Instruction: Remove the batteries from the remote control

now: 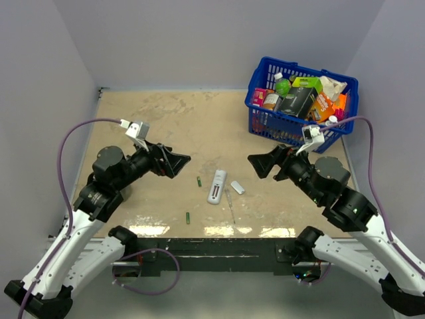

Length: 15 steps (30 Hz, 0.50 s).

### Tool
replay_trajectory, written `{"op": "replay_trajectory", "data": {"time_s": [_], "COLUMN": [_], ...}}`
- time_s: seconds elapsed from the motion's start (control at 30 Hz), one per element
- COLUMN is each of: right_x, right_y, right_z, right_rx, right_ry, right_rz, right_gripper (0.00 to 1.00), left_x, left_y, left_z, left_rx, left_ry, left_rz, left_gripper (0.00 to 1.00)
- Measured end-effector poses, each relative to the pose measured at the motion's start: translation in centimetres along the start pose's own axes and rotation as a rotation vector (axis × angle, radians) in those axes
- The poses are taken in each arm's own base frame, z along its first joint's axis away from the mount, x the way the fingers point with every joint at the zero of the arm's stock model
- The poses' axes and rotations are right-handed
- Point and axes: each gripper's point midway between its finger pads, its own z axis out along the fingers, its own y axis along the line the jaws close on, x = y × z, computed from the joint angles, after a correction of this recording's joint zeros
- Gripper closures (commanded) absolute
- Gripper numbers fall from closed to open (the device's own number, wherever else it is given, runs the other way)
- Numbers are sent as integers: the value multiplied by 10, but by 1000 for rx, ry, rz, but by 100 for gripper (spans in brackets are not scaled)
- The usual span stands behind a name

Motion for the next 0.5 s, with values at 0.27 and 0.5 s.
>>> {"op": "replay_trajectory", "data": {"time_s": [0.27, 0.5], "right_x": [-5, -8], "right_y": [-3, -2], "right_z": [-3, -7], "right_rx": [15, 7], "right_ry": [-24, -38], "right_rz": [9, 10], "right_gripper": [2, 1], "left_x": [-6, -7], "left_y": [1, 2], "left_z": [-5, -9], "left_rx": [-20, -31], "left_ry": [-33, -41], "left_rz": [-1, -1], "left_gripper": [0, 0]}}
